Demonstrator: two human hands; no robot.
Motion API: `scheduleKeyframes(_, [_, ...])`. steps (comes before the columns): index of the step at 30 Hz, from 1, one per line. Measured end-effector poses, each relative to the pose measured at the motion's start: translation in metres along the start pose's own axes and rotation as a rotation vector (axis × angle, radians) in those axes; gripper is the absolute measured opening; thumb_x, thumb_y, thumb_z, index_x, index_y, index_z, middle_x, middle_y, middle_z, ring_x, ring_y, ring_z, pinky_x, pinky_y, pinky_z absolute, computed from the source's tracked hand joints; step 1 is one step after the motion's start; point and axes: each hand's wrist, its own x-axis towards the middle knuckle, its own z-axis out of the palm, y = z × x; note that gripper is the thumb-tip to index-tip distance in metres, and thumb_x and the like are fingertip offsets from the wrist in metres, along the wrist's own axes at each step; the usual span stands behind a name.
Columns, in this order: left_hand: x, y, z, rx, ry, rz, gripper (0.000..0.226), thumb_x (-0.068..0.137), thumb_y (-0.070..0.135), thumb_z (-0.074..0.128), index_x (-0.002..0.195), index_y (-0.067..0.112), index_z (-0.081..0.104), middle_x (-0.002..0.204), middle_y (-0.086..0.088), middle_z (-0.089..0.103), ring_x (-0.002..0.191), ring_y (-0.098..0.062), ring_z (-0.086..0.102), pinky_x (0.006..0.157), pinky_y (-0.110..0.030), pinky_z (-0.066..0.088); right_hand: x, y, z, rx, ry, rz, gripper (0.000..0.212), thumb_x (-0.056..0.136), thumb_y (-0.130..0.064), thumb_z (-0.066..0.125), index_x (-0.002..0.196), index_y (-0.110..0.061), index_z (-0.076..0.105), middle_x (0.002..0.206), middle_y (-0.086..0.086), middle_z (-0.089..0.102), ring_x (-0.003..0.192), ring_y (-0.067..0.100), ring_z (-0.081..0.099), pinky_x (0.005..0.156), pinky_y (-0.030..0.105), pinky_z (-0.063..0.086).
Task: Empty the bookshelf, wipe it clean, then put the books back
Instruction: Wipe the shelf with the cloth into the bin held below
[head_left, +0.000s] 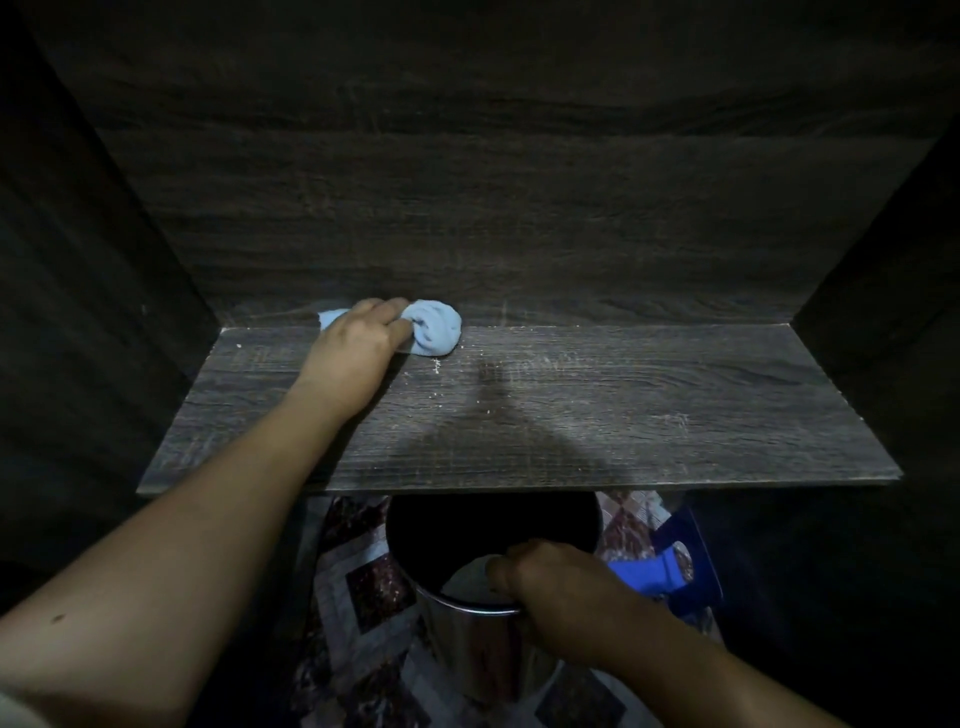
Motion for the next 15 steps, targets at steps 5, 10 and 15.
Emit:
scheduleKeyframes(5, [0.007,0.011,-0.016,-0.116,-0.150,-0.137,0.022,0.072,-0.008,0.059,0.085,0.010,0.061,0.101,-0.007,0.060,0.094,-0.030,0.056,0.075,-0.035,0.043,-0.001,-0.001,0.000,0.006,-0.004,-0.008,0.041,0.088,-0.005,0.052,0.128,-0.014,0.056,0.126,0.014,0.055,0.117,0.033,0.053,0.090,0.034,0.043])
scheduleKeyframes(10, [0.011,0.010,-0.036,-0.293,-0.378,-0.275,0.028,0.076,-0.003,0.058,0.073,0.025,0.061,0.101,-0.001,0.062,0.096,-0.024,0.058,0.074,-0.026,0.041,-0.004,-0.002,-0.001,-0.013,0.016,-0.012,0.036,0.087,-0.008,0.054,0.122,-0.014,0.058,0.122,0.013,0.057,0.114,0.033,0.055,0.089,0.034,0.044])
scheduleKeyframes(15, [0.013,0.019,-0.045,-0.231,0.172,-0.260,0.018,0.075,-0.004,0.064,0.082,0.012,0.067,0.113,-0.011,0.064,0.101,-0.035,0.058,0.084,-0.038,0.048,-0.004,0.002,0.000,0.016,0.019,0.000,0.037,0.087,-0.007,0.052,0.122,-0.016,0.057,0.123,0.011,0.057,0.114,0.032,0.055,0.090,0.035,0.046])
